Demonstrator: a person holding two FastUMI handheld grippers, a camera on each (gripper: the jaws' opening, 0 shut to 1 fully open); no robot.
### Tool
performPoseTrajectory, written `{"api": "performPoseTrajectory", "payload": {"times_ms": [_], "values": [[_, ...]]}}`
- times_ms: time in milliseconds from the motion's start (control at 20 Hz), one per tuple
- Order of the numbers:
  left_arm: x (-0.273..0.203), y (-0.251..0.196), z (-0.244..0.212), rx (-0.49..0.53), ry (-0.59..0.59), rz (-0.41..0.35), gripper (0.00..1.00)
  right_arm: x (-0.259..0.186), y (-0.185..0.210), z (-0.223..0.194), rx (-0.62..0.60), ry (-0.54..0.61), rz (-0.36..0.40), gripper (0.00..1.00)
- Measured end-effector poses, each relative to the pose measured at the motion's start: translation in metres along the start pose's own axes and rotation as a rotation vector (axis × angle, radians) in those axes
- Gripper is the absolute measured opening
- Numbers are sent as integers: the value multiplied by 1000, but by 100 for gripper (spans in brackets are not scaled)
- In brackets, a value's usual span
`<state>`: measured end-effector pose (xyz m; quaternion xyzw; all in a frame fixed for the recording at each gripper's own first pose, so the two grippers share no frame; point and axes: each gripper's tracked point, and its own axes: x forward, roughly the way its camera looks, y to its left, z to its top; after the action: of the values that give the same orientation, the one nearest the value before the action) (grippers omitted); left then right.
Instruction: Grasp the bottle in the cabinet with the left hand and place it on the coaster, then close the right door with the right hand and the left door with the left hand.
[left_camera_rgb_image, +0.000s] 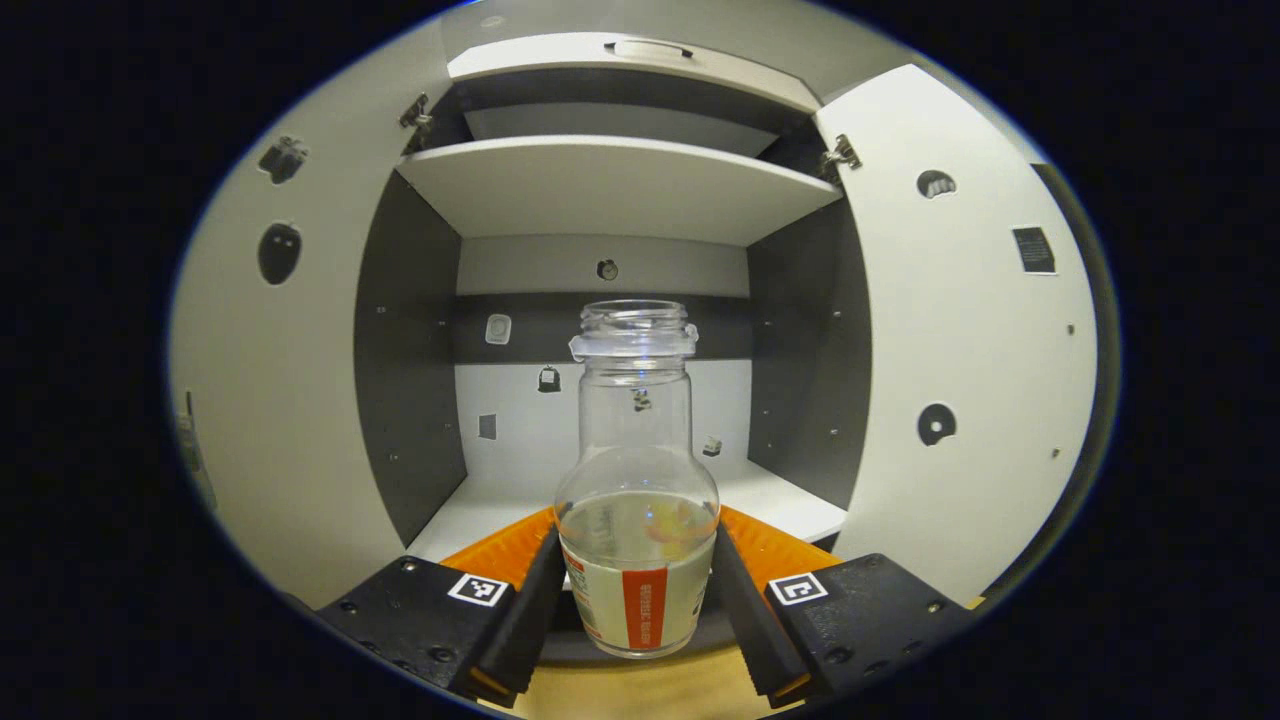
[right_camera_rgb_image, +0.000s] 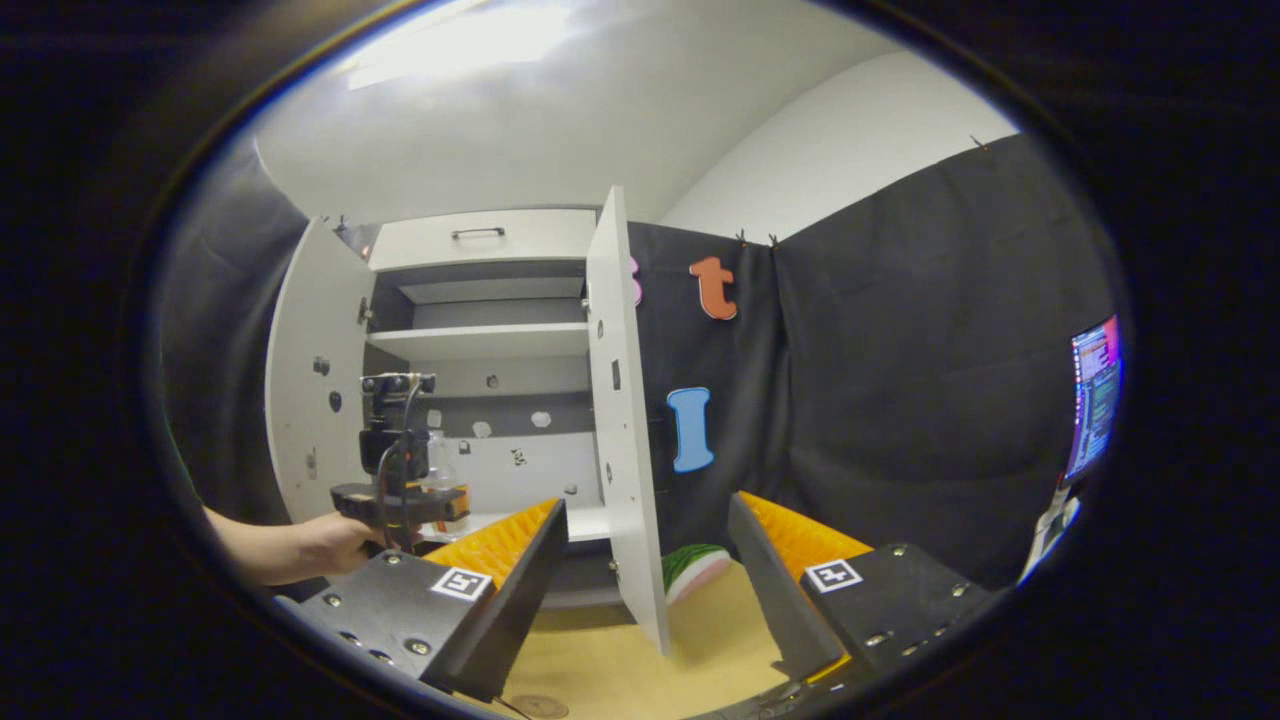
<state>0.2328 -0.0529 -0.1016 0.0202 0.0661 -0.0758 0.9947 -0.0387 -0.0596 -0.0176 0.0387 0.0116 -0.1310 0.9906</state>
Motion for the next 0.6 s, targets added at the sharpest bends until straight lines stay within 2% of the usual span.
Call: {"api": "performPoseTrajectory", "payload": {"times_ms": [150,600], "values": [[-37,-10,-8,12,2,-20,80,-10,2,6,16,-22,45,98],[-114,-10,-69,0,37,-16,80,-21,0,-8,38,15,97,98]]}}
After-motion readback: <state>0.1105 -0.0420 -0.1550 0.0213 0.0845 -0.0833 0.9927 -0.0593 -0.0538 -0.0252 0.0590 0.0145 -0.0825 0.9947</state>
